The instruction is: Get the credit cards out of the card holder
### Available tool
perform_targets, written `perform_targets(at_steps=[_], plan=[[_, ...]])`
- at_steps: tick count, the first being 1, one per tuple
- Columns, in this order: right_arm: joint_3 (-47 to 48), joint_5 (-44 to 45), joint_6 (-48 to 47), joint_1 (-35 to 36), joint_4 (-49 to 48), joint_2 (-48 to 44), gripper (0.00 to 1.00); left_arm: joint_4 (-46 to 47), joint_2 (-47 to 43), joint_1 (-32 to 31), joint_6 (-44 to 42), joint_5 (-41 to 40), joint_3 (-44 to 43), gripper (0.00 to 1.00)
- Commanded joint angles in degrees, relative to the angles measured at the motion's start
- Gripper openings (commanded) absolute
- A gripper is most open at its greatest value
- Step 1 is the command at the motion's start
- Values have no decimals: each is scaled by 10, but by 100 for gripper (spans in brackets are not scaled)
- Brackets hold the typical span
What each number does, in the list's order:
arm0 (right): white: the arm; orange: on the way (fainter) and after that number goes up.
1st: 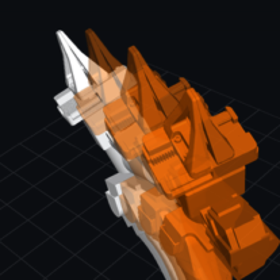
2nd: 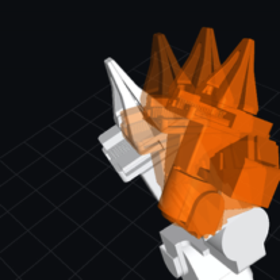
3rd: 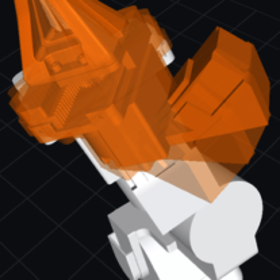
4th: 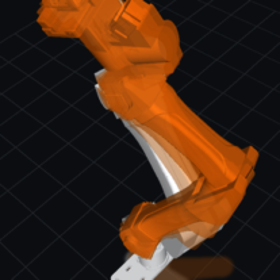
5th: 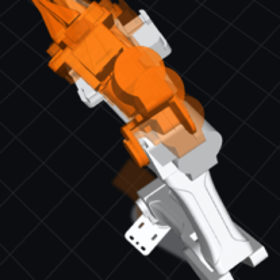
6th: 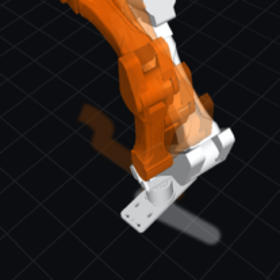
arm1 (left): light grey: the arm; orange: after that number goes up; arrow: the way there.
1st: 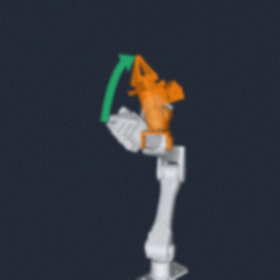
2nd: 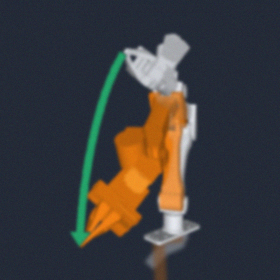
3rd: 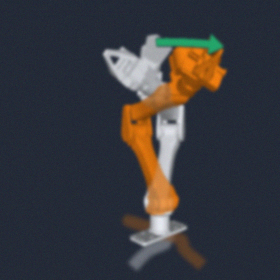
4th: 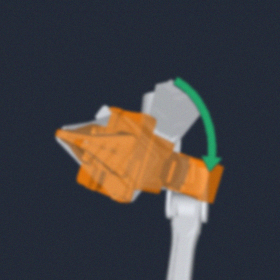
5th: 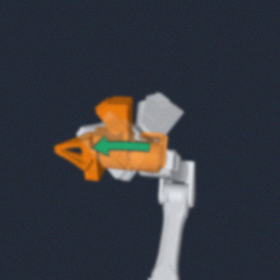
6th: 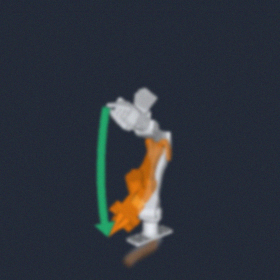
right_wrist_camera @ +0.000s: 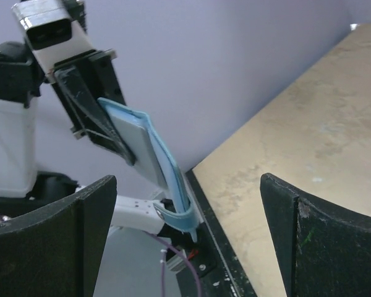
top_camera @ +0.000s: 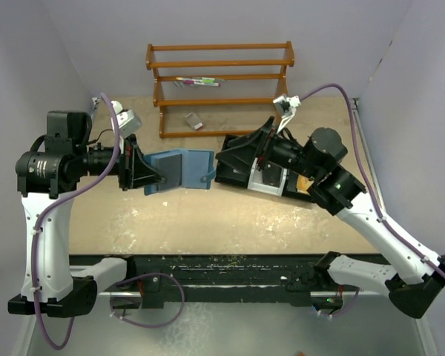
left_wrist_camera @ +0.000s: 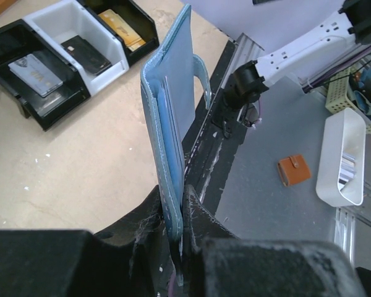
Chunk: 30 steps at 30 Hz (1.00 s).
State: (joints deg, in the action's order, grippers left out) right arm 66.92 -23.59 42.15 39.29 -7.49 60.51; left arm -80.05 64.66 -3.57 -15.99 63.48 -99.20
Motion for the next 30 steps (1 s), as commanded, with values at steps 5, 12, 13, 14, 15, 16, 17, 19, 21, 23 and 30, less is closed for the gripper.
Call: perform_targets(at_steps=[5, 12, 13, 14, 15, 16, 17, 19, 21, 23, 30], plan=[[47, -17, -7, 64, -68, 35, 97, -27, 9, -3, -23, 99, -40, 0], [57, -13, -23, 107, -66, 49, 83, -39, 15, -3, -31, 108, -35, 0], [58, -9, -25, 111, -63, 52, 80, -39, 15, -3, -32, 107, -35, 0], [59, -9, -27, 115, -62, 54, 77, -39, 13, -3, -32, 106, -34, 0], [61, -7, -28, 119, -61, 59, 74, -39, 14, -3, -32, 106, -35, 0], [63, -4, -29, 124, -58, 64, 69, -39, 13, -3, -32, 107, -35, 0], [68, -1, -30, 129, -53, 70, 64, -40, 13, -3, -32, 109, -34, 0], [76, 6, -32, 138, -44, 82, 51, -41, 12, -2, -32, 114, -35, 0], [80, 11, -33, 144, -38, 89, 38, -43, 11, -3, -32, 115, -37, 0], [78, 17, -29, 146, -38, 89, 23, -45, 12, -2, -33, 116, -38, 0], [21, 48, 6, 146, -61, 38, 0, -58, 12, -3, -46, 132, -38, 30]])
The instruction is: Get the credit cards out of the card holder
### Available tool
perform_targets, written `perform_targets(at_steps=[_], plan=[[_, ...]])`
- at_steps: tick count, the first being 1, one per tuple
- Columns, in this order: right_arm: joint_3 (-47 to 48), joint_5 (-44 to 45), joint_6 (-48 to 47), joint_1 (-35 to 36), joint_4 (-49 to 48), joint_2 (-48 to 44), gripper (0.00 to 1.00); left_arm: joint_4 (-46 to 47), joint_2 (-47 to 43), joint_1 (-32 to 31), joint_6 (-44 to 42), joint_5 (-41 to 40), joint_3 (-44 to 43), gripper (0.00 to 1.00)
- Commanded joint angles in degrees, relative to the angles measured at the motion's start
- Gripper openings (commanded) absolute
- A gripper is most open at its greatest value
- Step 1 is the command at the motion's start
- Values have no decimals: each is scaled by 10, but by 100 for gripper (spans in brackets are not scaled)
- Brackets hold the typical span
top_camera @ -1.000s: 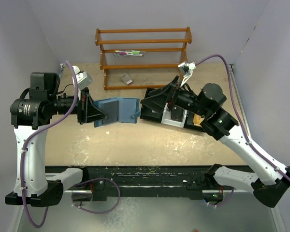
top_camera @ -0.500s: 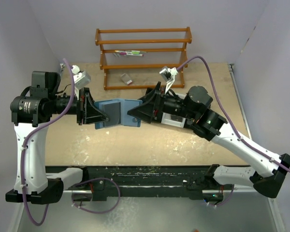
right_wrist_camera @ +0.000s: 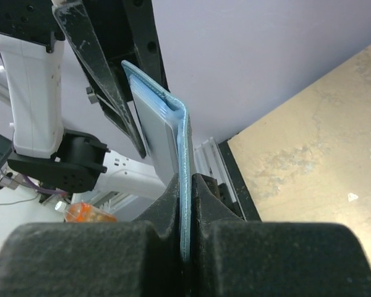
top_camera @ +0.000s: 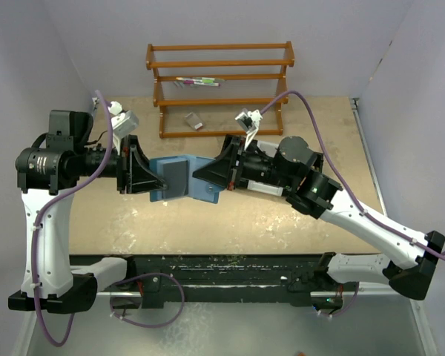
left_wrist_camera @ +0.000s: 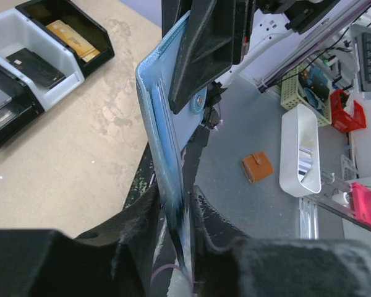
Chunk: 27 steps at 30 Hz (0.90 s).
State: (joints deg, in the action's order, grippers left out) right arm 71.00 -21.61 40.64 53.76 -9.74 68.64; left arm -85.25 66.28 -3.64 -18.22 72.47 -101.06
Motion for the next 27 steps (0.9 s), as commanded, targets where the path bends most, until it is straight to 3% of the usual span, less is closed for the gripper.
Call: perform_targets(at_steps=[1, 4, 11, 27], plan=[[-26, 28, 22, 0, -43, -50, 0, -9, -4, -2, -28, 46, -21, 34], [-35, 18, 23, 0, -52, -59, 0, -15, -3, -2, -34, 56, -22, 38], [-46, 5, 26, 0, -74, -72, 0, -33, -2, -2, -53, 75, -23, 38], [-50, -47, 22, 0, -91, -78, 0, -33, -4, -2, -59, 79, -33, 17]])
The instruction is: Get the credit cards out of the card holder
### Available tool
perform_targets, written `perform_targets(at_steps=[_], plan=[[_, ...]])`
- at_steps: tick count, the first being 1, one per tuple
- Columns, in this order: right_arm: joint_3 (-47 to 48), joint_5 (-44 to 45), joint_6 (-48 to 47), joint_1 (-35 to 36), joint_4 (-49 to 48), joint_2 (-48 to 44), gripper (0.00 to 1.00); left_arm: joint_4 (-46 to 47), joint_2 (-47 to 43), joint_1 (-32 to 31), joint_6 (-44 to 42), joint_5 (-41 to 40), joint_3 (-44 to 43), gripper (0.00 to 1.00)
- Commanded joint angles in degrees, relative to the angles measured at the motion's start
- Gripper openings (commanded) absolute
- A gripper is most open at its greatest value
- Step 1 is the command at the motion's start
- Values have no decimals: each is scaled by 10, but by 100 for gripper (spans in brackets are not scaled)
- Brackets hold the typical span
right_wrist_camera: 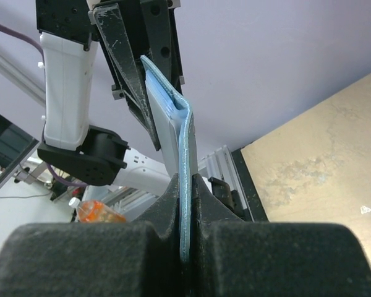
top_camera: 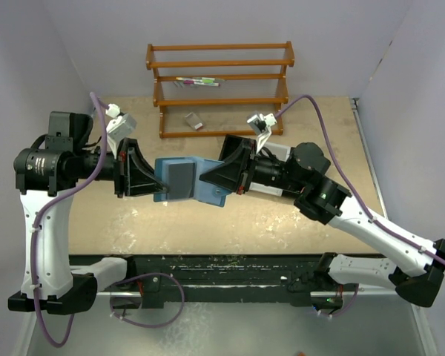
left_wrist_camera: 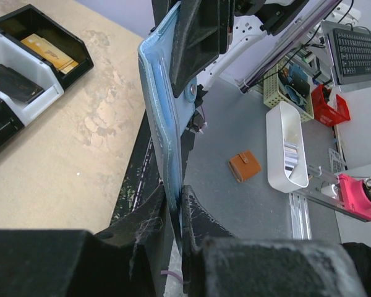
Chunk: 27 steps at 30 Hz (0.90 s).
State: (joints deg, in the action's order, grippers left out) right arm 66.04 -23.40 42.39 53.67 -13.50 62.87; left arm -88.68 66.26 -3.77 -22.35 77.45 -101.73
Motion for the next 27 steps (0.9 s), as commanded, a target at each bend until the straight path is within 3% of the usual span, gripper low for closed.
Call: perform_targets(at_steps=[1, 8, 14, 27], plan=[[0, -33, 5, 1, -55, -20, 0, 2, -2, -1, -17, 29, -26, 17], [1, -57, 8, 0, -67, -16, 0, 1, -1, -1, -11, 46, -33, 20], [-1, -65, 6, -8, -64, -22, 0, 1, -8, -2, -9, 61, -43, 31], [-6, -79, 17, -19, -81, -35, 0, 3, -11, -2, -16, 61, -41, 24]])
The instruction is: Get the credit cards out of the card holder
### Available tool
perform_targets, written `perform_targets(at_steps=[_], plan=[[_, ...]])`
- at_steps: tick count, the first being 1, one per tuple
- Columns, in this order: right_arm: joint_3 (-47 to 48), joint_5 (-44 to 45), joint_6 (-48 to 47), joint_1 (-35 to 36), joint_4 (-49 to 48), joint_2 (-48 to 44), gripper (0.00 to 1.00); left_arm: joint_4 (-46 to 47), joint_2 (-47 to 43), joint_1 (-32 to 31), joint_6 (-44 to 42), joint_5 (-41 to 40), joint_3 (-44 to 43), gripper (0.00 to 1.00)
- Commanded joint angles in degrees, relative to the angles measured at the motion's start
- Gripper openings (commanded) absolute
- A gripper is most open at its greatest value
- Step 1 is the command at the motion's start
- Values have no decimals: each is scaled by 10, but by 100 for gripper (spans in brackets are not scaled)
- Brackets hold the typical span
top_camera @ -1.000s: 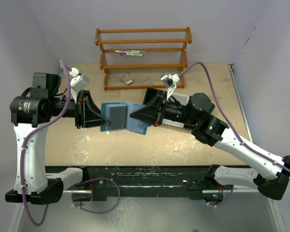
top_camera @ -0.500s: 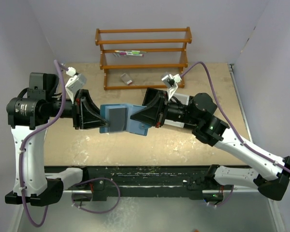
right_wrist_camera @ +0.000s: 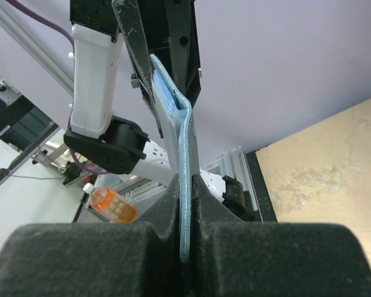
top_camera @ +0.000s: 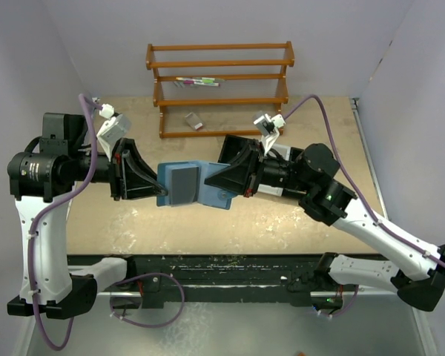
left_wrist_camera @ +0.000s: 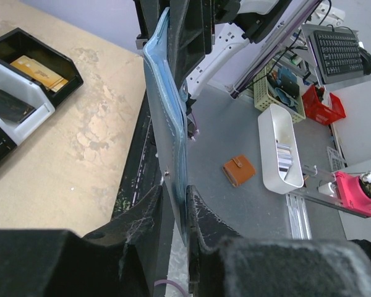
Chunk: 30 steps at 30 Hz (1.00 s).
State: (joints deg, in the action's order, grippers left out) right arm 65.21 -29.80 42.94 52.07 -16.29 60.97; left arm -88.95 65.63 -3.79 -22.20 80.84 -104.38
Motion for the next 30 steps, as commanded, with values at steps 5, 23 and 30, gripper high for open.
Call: perform_targets(at_steps=[5, 23, 30], plan=[[2, -27, 23, -3, -70, -7, 0, 26, -6, -2, 2, 29, -7, 23], [-2, -31, 46, -4, -131, 14, 0, 134, -35, -2, 90, -63, 32, 26], [8, -28, 61, -2, -155, 33, 0, 196, -48, -2, 141, -132, 53, 43]])
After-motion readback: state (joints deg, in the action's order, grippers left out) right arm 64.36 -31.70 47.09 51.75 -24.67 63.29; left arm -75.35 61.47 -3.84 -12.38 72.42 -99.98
